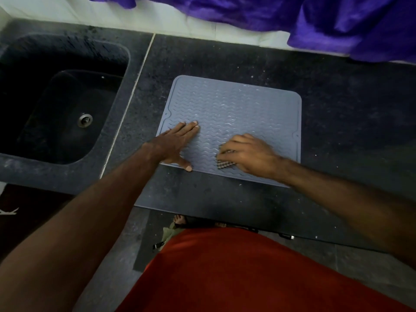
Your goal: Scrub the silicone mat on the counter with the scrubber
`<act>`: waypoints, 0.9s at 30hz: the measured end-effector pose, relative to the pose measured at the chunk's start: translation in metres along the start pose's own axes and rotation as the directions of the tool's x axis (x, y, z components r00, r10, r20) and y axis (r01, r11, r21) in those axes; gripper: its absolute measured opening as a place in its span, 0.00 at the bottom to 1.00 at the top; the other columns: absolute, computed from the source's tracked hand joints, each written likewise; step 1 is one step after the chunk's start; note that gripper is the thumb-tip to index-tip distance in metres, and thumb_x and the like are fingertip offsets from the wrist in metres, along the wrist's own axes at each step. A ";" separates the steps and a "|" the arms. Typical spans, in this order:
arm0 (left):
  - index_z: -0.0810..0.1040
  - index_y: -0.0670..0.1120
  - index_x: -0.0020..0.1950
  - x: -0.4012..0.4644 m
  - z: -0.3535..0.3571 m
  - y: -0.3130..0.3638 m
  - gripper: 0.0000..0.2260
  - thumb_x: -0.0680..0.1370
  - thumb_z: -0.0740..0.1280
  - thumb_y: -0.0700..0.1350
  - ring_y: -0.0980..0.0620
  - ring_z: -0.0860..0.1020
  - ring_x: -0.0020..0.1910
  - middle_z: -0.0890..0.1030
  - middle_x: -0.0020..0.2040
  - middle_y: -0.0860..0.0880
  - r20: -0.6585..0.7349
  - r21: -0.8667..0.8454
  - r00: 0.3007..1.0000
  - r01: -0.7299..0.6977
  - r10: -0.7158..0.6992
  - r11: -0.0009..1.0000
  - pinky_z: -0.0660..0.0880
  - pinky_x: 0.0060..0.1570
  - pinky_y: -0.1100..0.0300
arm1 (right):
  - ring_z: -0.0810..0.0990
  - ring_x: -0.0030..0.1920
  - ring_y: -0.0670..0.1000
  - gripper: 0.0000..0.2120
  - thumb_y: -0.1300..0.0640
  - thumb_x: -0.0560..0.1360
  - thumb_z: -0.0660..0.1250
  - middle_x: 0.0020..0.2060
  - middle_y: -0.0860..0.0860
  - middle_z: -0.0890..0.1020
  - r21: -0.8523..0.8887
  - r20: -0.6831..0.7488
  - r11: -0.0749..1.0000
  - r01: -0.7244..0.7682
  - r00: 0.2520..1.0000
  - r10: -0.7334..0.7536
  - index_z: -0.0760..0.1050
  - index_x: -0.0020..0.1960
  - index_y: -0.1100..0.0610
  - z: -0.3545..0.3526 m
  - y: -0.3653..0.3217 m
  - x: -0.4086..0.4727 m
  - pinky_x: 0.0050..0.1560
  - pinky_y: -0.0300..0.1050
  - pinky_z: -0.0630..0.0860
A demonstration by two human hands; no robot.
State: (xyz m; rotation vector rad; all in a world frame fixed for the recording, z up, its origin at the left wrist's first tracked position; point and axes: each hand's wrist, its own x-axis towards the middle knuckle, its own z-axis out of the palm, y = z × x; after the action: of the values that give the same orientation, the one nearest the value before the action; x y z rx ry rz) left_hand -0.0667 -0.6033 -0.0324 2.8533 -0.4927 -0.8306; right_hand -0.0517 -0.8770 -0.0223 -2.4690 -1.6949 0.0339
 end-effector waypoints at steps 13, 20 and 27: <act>0.38 0.47 0.79 0.000 -0.001 0.000 0.59 0.66 0.76 0.63 0.46 0.39 0.78 0.38 0.80 0.48 0.006 0.002 1.000 -0.002 0.002 1.000 0.48 0.77 0.46 | 0.80 0.50 0.56 0.24 0.66 0.61 0.76 0.52 0.51 0.82 -0.051 0.044 0.998 -0.025 0.999 0.027 0.81 0.55 0.53 0.003 0.009 -0.062 0.43 0.49 0.76; 0.37 0.51 0.80 0.004 -0.003 0.003 0.60 0.64 0.77 0.62 0.44 0.40 0.78 0.38 0.80 0.49 0.015 0.020 1.000 0.005 -0.006 1.000 0.50 0.76 0.43 | 0.78 0.50 0.54 0.18 0.66 0.68 0.71 0.52 0.51 0.82 0.155 0.030 0.980 -0.124 0.992 0.120 0.80 0.57 0.54 -0.010 0.010 -0.036 0.47 0.50 0.75; 0.38 0.51 0.80 0.004 -0.003 0.005 0.59 0.65 0.77 0.61 0.44 0.39 0.78 0.38 0.80 0.48 0.028 0.036 0.999 0.015 -0.016 0.999 0.47 0.77 0.46 | 0.76 0.54 0.56 0.17 0.60 0.70 0.68 0.56 0.49 0.80 -0.010 0.035 0.995 -0.096 0.995 0.096 0.79 0.58 0.52 0.011 -0.012 0.032 0.49 0.49 0.71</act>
State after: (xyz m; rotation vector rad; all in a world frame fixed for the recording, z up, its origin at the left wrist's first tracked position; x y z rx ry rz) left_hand -0.0630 -0.6095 -0.0313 2.8851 -0.4937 -0.8746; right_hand -0.0519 -0.8420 -0.0297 -2.5690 -1.5912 0.0826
